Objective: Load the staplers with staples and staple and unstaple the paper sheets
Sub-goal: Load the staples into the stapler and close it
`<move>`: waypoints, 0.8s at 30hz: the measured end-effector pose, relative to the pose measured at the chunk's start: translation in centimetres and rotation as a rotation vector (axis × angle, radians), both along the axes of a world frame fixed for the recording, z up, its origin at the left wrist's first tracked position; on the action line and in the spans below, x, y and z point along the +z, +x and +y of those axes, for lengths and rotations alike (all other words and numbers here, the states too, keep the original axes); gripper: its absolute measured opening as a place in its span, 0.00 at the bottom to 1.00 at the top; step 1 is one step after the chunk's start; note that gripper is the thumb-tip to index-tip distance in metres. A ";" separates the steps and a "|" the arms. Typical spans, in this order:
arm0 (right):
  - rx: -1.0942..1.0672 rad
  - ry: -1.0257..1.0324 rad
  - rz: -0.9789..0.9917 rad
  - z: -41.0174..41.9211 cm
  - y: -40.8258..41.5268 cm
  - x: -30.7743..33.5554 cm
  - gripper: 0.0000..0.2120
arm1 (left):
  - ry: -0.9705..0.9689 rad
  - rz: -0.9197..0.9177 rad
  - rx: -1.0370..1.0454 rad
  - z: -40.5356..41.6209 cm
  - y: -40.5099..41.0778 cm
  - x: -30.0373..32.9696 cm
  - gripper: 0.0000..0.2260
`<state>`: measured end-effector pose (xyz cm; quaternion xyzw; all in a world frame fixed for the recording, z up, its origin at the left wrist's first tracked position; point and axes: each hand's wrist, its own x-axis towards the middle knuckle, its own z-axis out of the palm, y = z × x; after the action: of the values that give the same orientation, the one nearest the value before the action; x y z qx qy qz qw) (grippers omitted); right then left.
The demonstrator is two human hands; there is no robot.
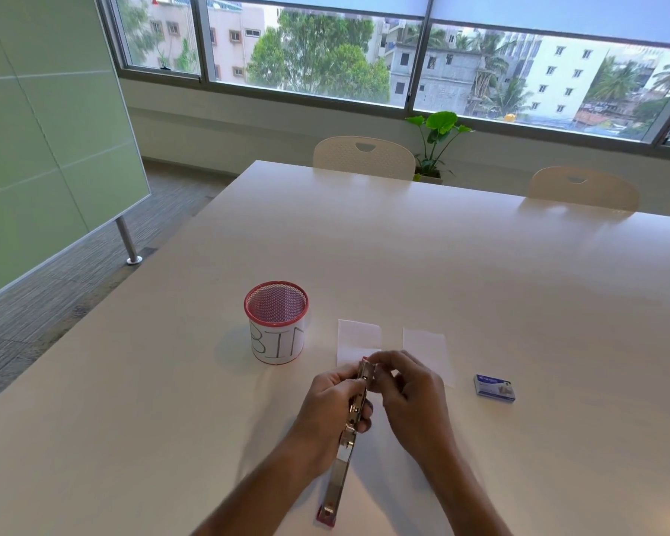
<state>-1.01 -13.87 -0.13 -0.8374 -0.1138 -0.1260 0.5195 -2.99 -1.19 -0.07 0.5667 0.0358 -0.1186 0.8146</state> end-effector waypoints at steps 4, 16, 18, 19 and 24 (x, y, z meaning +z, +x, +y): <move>0.068 -0.197 -0.037 0.2 -0.1 -0.1 0.20 | -0.081 0.033 0.089 0.4 0.4 0.0 0.14; 0.464 -0.372 0.013 0.5 -0.3 -0.9 0.55 | -0.227 0.100 0.232 1.9 1.3 0.0 0.12; 0.417 -0.296 0.032 0.4 -0.3 -0.8 0.50 | -0.206 0.120 0.216 1.9 1.4 -0.1 0.16; 0.384 -0.264 0.031 0.4 -0.3 -0.7 0.47 | -0.219 0.126 0.202 1.8 1.4 -0.2 0.19; 0.189 -0.110 0.030 0.3 0.3 -1.0 0.36 | -0.262 0.065 0.069 0.9 0.9 -0.6 0.28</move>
<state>-0.69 -13.61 -1.14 -0.8520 -0.1910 -0.0574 0.4841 -2.05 -0.25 -0.69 0.4498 0.0662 -0.1125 0.8836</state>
